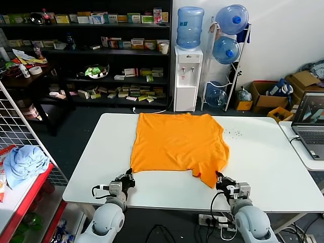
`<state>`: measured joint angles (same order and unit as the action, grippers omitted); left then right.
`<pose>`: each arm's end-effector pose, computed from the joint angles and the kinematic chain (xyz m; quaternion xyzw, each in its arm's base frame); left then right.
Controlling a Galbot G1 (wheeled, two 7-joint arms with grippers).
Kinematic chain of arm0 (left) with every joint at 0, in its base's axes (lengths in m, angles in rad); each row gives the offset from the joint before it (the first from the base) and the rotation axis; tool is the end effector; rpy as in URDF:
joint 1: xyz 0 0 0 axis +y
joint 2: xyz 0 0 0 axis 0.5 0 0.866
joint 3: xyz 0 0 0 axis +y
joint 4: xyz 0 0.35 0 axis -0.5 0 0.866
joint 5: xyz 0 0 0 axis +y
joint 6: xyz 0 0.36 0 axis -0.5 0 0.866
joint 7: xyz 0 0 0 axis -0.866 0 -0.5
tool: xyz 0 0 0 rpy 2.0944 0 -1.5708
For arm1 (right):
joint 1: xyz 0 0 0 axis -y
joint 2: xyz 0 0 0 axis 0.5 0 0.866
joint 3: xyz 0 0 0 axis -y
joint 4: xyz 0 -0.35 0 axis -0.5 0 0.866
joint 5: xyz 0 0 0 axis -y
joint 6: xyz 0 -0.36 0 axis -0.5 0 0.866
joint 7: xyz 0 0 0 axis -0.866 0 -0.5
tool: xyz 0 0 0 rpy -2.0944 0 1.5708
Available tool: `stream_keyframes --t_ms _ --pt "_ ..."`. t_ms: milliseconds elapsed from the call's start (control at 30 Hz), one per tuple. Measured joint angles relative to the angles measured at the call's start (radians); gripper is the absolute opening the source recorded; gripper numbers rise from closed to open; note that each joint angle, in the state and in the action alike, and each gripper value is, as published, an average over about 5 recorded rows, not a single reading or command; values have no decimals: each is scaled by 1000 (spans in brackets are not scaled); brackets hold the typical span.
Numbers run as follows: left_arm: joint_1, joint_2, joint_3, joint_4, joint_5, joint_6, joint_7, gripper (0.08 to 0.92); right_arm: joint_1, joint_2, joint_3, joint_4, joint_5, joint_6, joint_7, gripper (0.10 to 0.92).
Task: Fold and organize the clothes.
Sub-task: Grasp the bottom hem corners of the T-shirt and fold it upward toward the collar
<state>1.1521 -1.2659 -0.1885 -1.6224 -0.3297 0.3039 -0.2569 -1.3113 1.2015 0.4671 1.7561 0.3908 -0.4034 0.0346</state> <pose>0.3008 -0.0133 -0.3853 -0.0429 -0.9729 -0.0292 0.2254 0.2701 -0.0838 -0.3546 0.0445 -0.9659 -0.0047 0.2549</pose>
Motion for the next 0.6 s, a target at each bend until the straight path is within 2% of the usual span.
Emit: stream_keyframes --t_ms 600 --pt "184 87 -27 -194 14 1 -5 93 -322 -109 116 283 -53 -37 18 124"
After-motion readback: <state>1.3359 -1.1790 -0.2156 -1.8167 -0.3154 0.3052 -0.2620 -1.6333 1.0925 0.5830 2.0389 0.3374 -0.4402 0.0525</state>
